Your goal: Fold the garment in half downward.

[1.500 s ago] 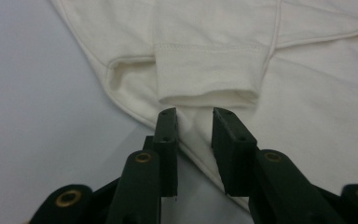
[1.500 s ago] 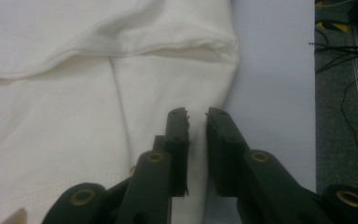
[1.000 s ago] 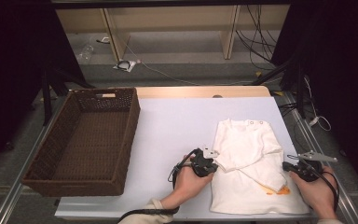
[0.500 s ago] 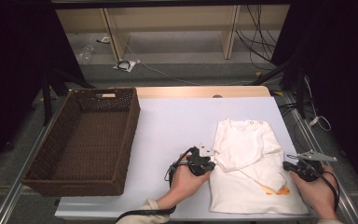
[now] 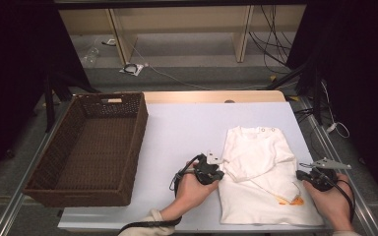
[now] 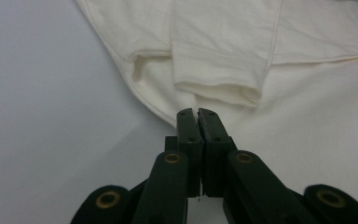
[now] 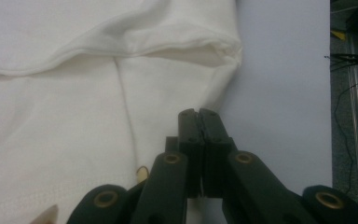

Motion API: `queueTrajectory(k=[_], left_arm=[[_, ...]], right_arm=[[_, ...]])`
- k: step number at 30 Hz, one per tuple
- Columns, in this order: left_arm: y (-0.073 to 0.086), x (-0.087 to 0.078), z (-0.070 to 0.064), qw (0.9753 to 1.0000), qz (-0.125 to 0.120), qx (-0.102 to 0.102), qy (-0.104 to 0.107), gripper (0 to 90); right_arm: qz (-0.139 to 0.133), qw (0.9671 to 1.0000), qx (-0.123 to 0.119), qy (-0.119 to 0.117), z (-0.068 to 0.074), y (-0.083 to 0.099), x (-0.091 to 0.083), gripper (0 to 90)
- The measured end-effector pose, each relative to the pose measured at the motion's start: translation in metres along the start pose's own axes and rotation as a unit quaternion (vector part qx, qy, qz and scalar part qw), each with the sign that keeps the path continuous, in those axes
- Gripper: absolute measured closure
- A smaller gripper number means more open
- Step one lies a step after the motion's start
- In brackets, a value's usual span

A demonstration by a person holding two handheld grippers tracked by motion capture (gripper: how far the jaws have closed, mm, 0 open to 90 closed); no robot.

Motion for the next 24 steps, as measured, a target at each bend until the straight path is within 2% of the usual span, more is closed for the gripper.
queueTrajectory(k=[10, 24], left_arm=[[0.003, -0.013, 0.006, 0.9999, 0.014, -0.006, -0.008, 87.7], [0.01, -0.036, 0.02, 0.9991, 0.034, -0.02, -0.015, 87.7]], right_arm=[[0.007, 0.9998, -0.01, -0.015, 0.011, -0.001, 0.004, 89.0], [0.012, 0.9986, -0.021, -0.046, 0.035, -0.005, 0.008, 89.1]])
Point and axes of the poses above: each handheld gripper's, and its own axes: x roughly forward along the jaws, y roughly out of its underside, z roughly to its left, the point moved 4 cm from there along x, roughly forward along the jaws, and after that the axes turned 14 degrees about -z, right-handed, at the moved point
